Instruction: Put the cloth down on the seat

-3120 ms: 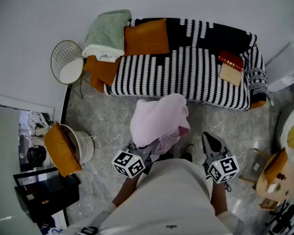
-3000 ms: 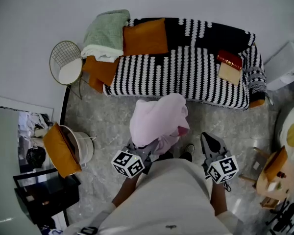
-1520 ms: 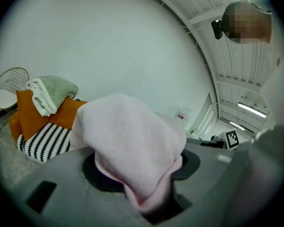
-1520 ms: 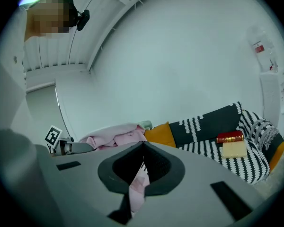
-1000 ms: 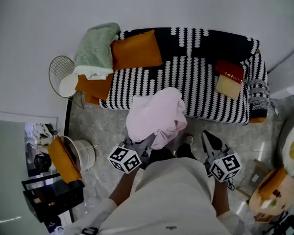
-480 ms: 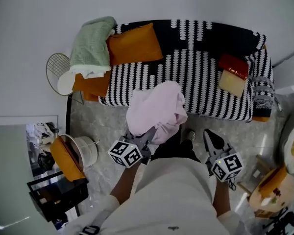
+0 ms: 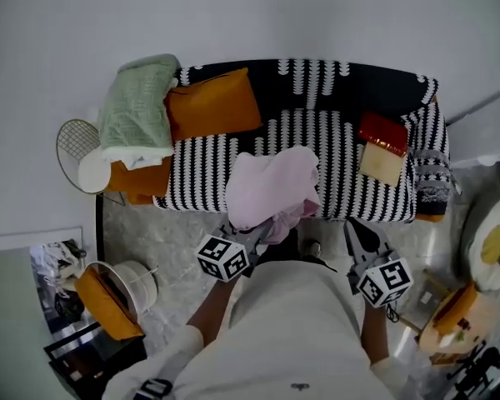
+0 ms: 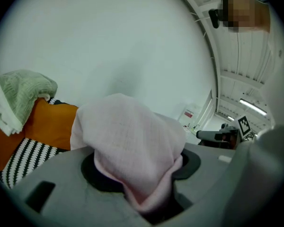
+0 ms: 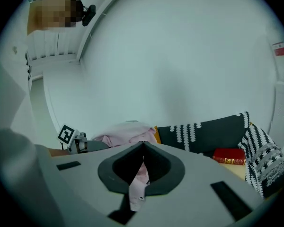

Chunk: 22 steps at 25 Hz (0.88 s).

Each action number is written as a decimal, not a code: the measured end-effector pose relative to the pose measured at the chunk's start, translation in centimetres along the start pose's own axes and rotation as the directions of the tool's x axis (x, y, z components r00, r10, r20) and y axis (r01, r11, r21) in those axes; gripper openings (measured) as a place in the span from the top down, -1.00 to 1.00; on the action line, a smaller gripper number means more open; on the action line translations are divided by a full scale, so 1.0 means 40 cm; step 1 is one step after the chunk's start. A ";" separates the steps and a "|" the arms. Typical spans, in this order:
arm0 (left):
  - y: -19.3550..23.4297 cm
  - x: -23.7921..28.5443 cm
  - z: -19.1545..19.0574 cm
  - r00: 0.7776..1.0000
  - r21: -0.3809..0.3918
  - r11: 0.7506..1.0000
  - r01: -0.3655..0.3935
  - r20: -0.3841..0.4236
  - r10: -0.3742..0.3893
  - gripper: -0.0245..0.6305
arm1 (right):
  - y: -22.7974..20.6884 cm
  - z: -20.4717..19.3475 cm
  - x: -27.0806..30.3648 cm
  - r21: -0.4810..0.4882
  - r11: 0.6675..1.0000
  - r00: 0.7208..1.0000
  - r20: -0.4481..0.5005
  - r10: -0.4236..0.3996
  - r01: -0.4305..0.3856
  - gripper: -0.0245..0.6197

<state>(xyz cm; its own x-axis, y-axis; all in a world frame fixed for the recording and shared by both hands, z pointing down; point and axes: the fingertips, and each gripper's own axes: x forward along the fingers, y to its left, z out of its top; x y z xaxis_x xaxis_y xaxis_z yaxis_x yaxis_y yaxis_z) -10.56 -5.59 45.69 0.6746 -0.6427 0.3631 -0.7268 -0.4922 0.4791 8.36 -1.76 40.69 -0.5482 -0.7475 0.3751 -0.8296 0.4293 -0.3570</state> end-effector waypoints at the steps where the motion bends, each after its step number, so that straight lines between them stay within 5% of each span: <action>1: 0.015 0.021 0.009 1.000 0.003 1.000 0.017 -0.007 -0.017 0.20 | -0.003 0.010 0.016 0.000 1.000 1.000 -0.002 -0.014 0.014 0.90; 11: 0.172 0.227 0.007 0.995 -0.090 0.996 0.029 -0.087 -0.037 0.19 | -0.115 0.035 0.132 -0.031 0.990 0.989 -0.052 -0.141 0.139 0.90; 22: 0.322 0.473 -0.136 0.979 -0.134 0.991 -0.024 -0.204 -0.004 0.19 | -0.207 -0.095 0.221 0.081 0.987 0.981 -0.147 -0.129 0.142 0.90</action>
<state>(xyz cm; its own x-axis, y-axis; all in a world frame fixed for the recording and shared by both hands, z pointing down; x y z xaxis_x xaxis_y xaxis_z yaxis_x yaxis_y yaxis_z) -6.43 -20.90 63.07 0.6899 -0.5074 0.5163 -0.7186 -0.3935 0.5734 9.98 -10.00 50.20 -0.4461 -0.7139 0.5397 -0.8877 0.2761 -0.3686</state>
